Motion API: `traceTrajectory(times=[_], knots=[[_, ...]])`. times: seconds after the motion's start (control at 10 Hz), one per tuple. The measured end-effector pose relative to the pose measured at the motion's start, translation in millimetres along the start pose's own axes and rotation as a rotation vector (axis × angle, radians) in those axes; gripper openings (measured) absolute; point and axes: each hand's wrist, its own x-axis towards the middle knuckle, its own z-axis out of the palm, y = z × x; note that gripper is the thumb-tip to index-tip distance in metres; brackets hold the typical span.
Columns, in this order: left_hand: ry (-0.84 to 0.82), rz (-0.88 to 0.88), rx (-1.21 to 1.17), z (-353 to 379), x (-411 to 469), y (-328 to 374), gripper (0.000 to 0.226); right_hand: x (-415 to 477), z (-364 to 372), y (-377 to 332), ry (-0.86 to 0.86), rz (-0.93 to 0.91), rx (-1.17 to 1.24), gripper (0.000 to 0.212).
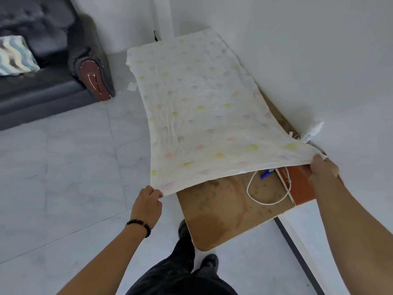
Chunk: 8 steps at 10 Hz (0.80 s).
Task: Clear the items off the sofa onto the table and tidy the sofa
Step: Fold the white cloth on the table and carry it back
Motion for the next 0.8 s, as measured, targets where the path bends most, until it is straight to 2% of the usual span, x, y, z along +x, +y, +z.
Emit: traceTrajectory(times=[0.1,0.2,0.3,0.4,0.5,0.6,0.7,0.8], knots=[[0.047,-0.008,-0.029,-16,17,-6,0.007,-3,11,-11,-0.023,-0.002,0.109,0.041],[0.073,-0.016,-0.079,-31,45,-15,0.008,-2,29,-22,-0.123,-0.021,0.116,0.039],[0.072,-0.035,-0.131,-45,82,-28,0.011,8,59,-31,-0.18,-0.059,0.112,0.018],[0.1,-0.011,-0.216,-61,128,-46,0.012,4,99,-43,-0.118,-0.036,0.214,0.013],[0.125,0.015,-0.298,-83,180,-70,0.016,3,134,-49,-0.093,-0.047,0.331,0.028],[0.132,0.099,-0.315,-111,234,-100,0.019,-17,181,-70,-0.126,-0.107,0.223,0.017],[0.153,0.173,-0.308,-140,284,-121,0.024,-42,223,-91,-0.112,-0.134,0.323,0.023],[0.169,0.168,-0.336,-170,332,-141,0.026,-65,270,-110,-0.072,-0.136,0.409,0.035]])
